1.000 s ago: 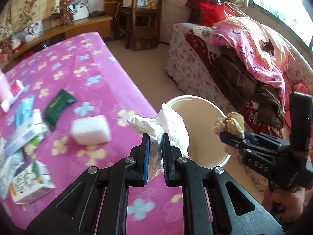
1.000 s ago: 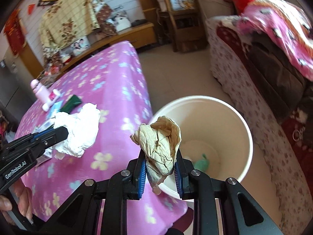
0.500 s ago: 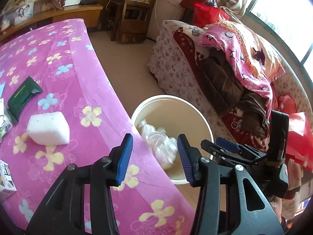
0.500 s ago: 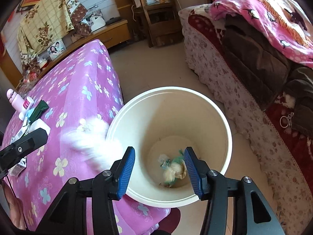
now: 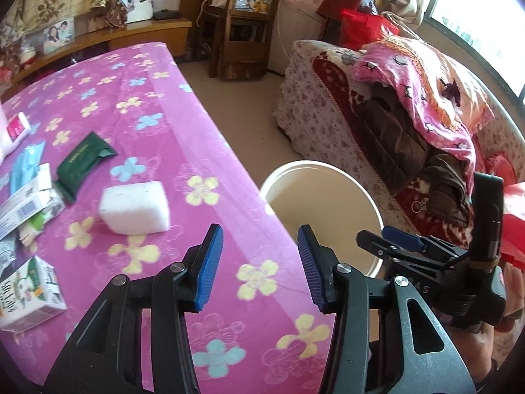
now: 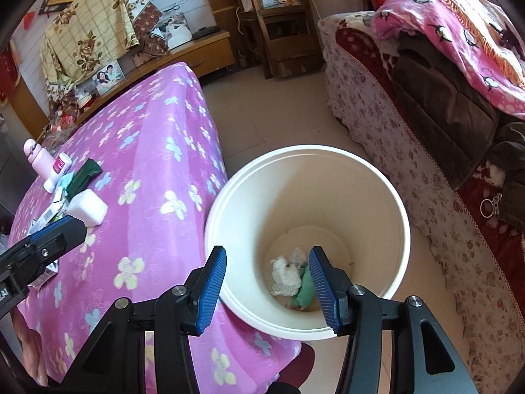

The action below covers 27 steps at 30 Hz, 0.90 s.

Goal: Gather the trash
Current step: 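Withdraw both open tools from the bucket back over the table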

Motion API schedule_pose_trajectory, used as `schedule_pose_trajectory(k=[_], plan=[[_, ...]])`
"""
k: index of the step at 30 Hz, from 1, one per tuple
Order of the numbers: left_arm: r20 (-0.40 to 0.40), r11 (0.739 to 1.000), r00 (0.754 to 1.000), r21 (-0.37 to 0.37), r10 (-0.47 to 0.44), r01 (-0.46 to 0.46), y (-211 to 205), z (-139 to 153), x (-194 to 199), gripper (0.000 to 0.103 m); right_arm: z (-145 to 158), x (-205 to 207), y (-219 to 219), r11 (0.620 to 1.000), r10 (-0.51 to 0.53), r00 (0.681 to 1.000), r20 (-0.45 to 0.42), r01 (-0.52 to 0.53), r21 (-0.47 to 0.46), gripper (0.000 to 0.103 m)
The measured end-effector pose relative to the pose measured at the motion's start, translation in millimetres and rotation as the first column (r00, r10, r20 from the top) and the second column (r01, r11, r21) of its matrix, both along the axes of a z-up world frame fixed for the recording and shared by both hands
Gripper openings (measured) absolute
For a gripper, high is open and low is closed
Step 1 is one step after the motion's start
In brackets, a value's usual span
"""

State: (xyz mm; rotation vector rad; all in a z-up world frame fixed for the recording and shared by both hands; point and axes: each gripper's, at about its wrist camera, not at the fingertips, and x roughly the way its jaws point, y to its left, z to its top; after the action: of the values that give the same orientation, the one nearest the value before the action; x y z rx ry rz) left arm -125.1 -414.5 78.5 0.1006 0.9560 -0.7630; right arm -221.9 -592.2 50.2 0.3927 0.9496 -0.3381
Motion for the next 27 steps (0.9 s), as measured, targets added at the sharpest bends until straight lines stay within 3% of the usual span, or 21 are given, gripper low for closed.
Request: schedule_pose_trajectory(k=[6, 18, 27], plan=[[0.011, 0.999, 0.999, -0.002, 0.045, -0.045, 23, 5, 2, 0.045, 9, 3, 21, 1.000, 0.019, 1.000, 0.020, -0.018, -0.009, 0.057], [0.089, 0.988, 0.985, 0.026, 0.149, -0.152, 82, 14, 2, 0.045, 22, 28, 88, 0.991, 0.136, 0.990, 0.049, -0.135, -0.010, 0.058], [0.102, 0.971, 0.966, 0.020, 0.236, -0.239, 134, 17, 9, 0.045, 28, 48, 135, 0.976, 0.216, 0.974, 0.066, -0.215, -0.017, 0.060]])
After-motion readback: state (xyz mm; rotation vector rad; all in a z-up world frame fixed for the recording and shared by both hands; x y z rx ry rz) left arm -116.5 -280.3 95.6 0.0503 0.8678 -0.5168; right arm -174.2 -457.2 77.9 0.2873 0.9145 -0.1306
